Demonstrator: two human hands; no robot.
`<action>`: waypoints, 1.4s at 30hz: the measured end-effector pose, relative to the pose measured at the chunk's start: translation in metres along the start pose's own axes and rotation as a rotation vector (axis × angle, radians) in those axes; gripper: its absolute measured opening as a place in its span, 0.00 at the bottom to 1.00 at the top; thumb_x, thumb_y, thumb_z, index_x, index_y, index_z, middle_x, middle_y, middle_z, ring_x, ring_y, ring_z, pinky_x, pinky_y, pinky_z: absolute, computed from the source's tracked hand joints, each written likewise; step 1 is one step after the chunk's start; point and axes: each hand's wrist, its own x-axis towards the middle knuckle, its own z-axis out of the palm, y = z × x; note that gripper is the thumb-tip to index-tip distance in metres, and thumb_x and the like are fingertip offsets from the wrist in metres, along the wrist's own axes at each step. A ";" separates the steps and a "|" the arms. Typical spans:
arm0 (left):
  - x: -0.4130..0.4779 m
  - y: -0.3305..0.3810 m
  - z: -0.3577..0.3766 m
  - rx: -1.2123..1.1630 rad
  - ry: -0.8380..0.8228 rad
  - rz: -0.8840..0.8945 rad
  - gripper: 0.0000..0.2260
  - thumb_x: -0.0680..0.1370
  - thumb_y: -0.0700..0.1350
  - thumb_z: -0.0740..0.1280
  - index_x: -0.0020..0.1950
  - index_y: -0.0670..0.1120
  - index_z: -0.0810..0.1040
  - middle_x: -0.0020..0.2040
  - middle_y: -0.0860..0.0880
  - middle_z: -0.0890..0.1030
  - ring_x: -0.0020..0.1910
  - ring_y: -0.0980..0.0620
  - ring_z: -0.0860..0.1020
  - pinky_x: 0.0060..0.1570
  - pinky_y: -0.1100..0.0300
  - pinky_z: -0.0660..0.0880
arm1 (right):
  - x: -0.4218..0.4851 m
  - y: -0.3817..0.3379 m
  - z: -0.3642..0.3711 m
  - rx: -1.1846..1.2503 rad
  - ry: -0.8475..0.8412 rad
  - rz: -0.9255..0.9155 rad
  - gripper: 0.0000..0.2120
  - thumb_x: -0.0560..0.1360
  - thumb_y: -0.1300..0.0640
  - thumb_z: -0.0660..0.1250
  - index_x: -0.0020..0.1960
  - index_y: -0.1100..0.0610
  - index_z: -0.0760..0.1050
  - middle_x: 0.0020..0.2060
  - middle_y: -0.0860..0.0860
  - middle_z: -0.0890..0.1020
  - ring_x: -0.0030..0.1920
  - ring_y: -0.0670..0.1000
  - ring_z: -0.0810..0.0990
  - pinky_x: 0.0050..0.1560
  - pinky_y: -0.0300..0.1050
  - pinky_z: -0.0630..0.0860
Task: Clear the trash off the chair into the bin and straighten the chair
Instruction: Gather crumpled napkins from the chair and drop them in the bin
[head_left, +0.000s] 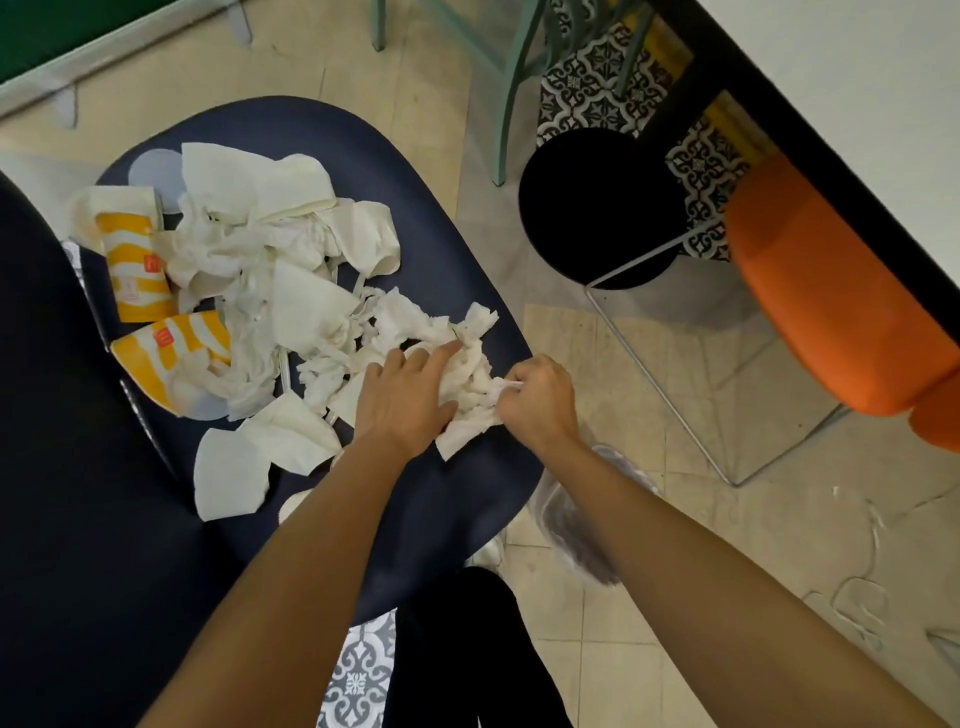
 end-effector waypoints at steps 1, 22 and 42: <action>0.000 0.000 0.002 0.015 -0.010 0.003 0.26 0.78 0.55 0.60 0.74 0.56 0.55 0.64 0.50 0.72 0.62 0.45 0.68 0.57 0.51 0.65 | 0.001 -0.001 0.001 0.004 -0.002 0.009 0.09 0.65 0.70 0.60 0.28 0.61 0.70 0.35 0.53 0.70 0.39 0.52 0.69 0.36 0.38 0.59; 0.002 -0.021 0.018 -0.429 0.069 -0.026 0.10 0.78 0.42 0.59 0.53 0.37 0.75 0.47 0.41 0.76 0.46 0.44 0.73 0.40 0.58 0.64 | 0.013 0.000 0.051 -0.012 -0.216 -0.081 0.32 0.70 0.64 0.67 0.68 0.50 0.57 0.57 0.54 0.73 0.55 0.55 0.73 0.49 0.54 0.77; -0.010 0.003 -0.025 -1.255 0.110 -0.461 0.16 0.74 0.39 0.65 0.29 0.48 0.66 0.23 0.56 0.66 0.22 0.60 0.62 0.26 0.66 0.63 | -0.001 -0.041 0.013 0.664 -0.182 0.139 0.08 0.78 0.59 0.55 0.42 0.59 0.69 0.38 0.52 0.73 0.39 0.48 0.70 0.41 0.42 0.67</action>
